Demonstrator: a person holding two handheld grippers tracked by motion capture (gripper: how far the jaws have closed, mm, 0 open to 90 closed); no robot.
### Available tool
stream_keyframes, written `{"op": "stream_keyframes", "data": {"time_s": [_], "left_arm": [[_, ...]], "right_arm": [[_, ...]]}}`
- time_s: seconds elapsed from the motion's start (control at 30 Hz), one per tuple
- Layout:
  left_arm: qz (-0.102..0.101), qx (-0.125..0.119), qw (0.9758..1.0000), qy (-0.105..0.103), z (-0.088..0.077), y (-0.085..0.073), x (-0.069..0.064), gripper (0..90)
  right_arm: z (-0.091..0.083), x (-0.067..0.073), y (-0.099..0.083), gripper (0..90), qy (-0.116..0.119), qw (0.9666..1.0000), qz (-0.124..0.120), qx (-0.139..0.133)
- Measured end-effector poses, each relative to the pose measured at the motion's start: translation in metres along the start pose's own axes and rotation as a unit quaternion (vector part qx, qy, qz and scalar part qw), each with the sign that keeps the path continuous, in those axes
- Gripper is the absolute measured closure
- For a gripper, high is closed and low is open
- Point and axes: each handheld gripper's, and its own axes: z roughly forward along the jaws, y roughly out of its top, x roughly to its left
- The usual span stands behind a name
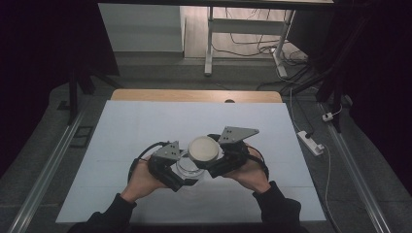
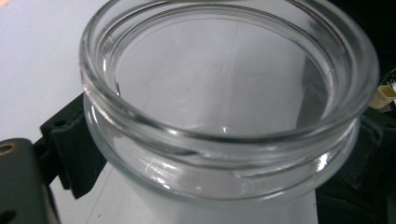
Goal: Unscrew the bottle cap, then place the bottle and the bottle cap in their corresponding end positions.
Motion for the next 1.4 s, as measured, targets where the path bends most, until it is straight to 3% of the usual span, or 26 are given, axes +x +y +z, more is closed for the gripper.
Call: {"op": "stream_keyframes", "data": {"time_s": [0.4,0.67,1.03,1.4], "left_arm": [[0.005,0.002,1.0,0.004,-0.003,0.001,-0.001,7.1],[-0.011,0.002,0.9997,0.02,-0.004,-0.004,0.005,7.2],[-0.015,0.01,0.9988,0.045,-0.006,-0.006,0.014,7.2],[-0.043,0.008,0.9964,0.073,-0.004,-0.01,0.032,7.2]], "right_arm": [[-0.004,-0.015,-0.007,6.8,-0.03,0.9994,0.015,-0.004],[-0.007,-0.017,-0.008,6.8,-0.036,0.9992,0.017,-0.004],[-0.012,-0.01,-0.004,6.8,-0.035,0.9993,0.012,-0.009],[-0.01,-0.002,-0.01,6.8,-0.021,0.9997,0.013,0.001]]}}
